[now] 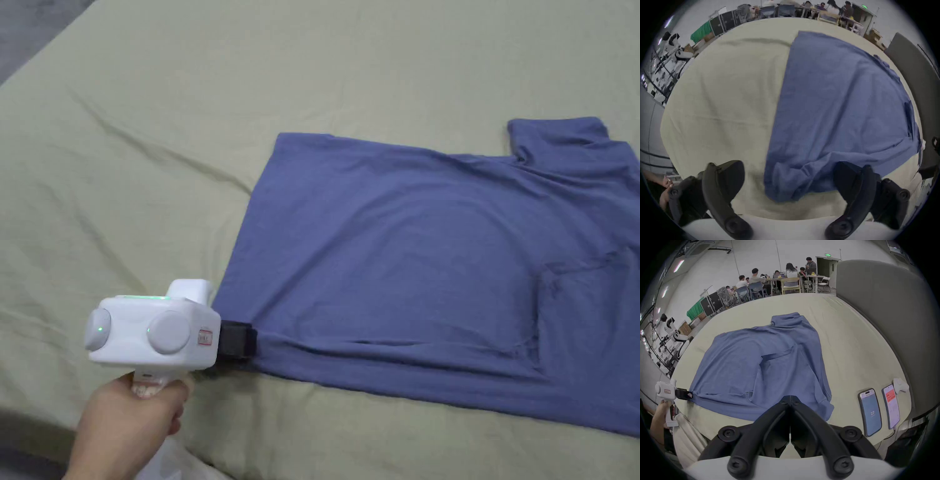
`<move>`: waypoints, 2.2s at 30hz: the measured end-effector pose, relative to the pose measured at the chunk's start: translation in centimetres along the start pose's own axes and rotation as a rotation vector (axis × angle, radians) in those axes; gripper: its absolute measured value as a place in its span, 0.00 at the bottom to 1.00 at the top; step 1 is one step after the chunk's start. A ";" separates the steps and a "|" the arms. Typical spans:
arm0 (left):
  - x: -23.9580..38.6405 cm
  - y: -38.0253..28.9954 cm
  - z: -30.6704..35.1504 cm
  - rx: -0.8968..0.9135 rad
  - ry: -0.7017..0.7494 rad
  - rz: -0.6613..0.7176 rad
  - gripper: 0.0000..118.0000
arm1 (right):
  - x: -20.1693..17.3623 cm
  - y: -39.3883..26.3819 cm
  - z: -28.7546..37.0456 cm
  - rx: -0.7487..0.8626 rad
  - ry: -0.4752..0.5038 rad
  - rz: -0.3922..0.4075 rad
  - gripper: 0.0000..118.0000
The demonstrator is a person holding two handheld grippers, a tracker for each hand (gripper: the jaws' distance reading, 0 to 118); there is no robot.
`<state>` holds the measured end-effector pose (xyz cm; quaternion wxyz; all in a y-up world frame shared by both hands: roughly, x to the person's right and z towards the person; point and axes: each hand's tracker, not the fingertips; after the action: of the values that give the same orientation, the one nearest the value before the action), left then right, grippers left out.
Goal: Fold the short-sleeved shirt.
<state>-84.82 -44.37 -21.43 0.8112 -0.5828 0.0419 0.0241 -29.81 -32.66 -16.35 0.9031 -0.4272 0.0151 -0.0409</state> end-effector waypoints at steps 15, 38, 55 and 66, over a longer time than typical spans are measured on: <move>1.3 -0.2 4.4 0.134 -0.103 0.034 0.00 | 5.0 -1.1 -6.6 -0.131 -0.136 0.068 0.96; -1.2 2.1 6.6 0.157 -0.342 0.382 0.00 | 7.6 2.2 -5.8 -0.051 0.068 -0.311 0.07; -0.8 22.9 -3.8 0.188 -0.367 0.555 0.00 | 5.3 18.8 -24.6 -0.195 -0.060 -0.294 0.07; 1.0 23.4 -7.8 0.163 -0.186 0.430 0.03 | 3.5 17.6 -27.2 -0.205 -0.148 -0.072 0.17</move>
<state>-86.15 -44.28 -46.05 0.8320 -0.4885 0.0918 0.2463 -26.97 -42.75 -47.17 0.8513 -0.5194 -0.0631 -0.0400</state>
